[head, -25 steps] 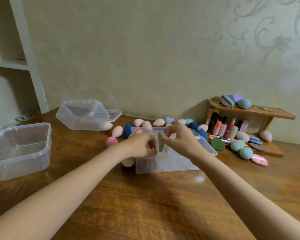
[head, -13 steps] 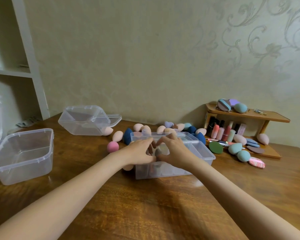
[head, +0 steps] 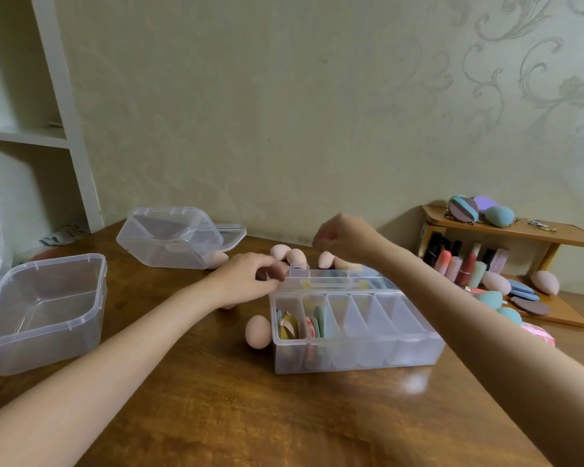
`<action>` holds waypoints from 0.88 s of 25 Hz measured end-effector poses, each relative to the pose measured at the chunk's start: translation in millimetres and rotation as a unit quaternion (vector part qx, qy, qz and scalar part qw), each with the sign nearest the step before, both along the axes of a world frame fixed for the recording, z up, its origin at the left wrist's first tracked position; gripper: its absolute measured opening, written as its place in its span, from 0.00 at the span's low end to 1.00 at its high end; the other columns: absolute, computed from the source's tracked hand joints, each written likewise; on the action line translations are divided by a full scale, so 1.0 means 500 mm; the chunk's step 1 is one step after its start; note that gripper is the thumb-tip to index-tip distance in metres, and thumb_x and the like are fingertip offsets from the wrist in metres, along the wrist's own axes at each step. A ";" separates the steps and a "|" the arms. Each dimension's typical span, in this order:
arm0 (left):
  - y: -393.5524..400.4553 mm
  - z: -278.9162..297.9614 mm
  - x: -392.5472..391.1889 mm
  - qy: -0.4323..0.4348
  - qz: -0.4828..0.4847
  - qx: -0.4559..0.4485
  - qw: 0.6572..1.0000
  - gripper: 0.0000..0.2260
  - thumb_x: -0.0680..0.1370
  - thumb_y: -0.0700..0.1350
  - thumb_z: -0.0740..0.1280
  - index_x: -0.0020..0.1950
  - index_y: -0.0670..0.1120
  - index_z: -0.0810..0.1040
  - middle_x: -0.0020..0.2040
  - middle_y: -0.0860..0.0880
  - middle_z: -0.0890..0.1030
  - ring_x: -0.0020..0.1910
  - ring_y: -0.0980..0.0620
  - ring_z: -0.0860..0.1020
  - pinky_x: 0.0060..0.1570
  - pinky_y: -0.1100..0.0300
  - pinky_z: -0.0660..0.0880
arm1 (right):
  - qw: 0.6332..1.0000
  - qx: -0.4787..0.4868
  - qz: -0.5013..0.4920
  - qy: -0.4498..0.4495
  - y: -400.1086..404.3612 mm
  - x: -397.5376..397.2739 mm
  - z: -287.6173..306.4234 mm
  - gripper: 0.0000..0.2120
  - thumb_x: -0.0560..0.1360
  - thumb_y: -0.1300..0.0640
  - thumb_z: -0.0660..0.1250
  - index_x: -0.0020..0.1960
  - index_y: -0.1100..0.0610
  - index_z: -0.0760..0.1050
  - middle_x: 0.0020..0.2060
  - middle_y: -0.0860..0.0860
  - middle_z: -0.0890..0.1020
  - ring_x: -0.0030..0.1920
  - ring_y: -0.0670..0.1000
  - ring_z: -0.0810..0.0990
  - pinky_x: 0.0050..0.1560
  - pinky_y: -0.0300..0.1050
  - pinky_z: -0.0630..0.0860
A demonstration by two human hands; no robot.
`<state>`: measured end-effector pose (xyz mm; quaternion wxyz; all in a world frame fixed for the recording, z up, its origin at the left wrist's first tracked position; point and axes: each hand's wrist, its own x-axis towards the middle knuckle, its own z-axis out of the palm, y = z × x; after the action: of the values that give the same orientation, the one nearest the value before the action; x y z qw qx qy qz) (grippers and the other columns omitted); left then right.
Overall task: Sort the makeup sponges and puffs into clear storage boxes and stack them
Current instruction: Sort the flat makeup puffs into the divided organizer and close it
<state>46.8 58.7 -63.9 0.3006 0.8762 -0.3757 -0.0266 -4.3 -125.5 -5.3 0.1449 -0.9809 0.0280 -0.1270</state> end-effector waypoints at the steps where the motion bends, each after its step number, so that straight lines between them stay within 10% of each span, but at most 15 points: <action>1: 0.007 -0.007 0.009 0.012 -0.013 0.008 1.000 0.08 0.76 0.45 0.67 0.54 0.50 0.80 0.52 0.54 0.79 0.56 0.54 0.77 0.59 0.56 0.74 | 1.000 -0.004 0.011 0.007 0.006 0.039 -0.002 0.13 0.75 0.64 0.61 0.53 0.63 0.82 0.52 0.58 0.84 0.53 0.57 0.81 0.48 0.41 0.73; 10: 0.022 -0.022 0.049 0.049 -0.073 0.034 0.996 0.08 0.76 0.49 0.67 0.51 0.48 0.82 0.42 0.60 0.75 0.48 0.60 0.73 0.44 0.73 0.70 | 0.960 -0.167 0.122 0.190 0.040 0.250 -0.139 0.17 0.76 0.64 0.60 0.65 0.58 0.72 0.57 0.54 0.79 0.49 0.53 0.75 0.48 0.44 0.72; 22: 0.008 -0.016 0.025 0.032 -0.027 -0.042 0.998 0.10 0.76 0.47 0.68 0.56 0.50 0.79 0.52 0.54 0.80 0.50 0.59 0.76 0.47 0.68 0.72 | 0.992 -0.112 0.021 -0.051 0.001 0.078 0.007 0.13 0.74 0.52 0.68 0.52 0.61 0.79 0.49 0.57 0.81 0.48 0.58 0.79 0.41 0.44 0.70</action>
<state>59.3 62.8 -71.9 0.3480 0.8511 -0.3901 -0.0474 34.5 -124.9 -1.7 0.0381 -0.9835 -0.0145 -0.1765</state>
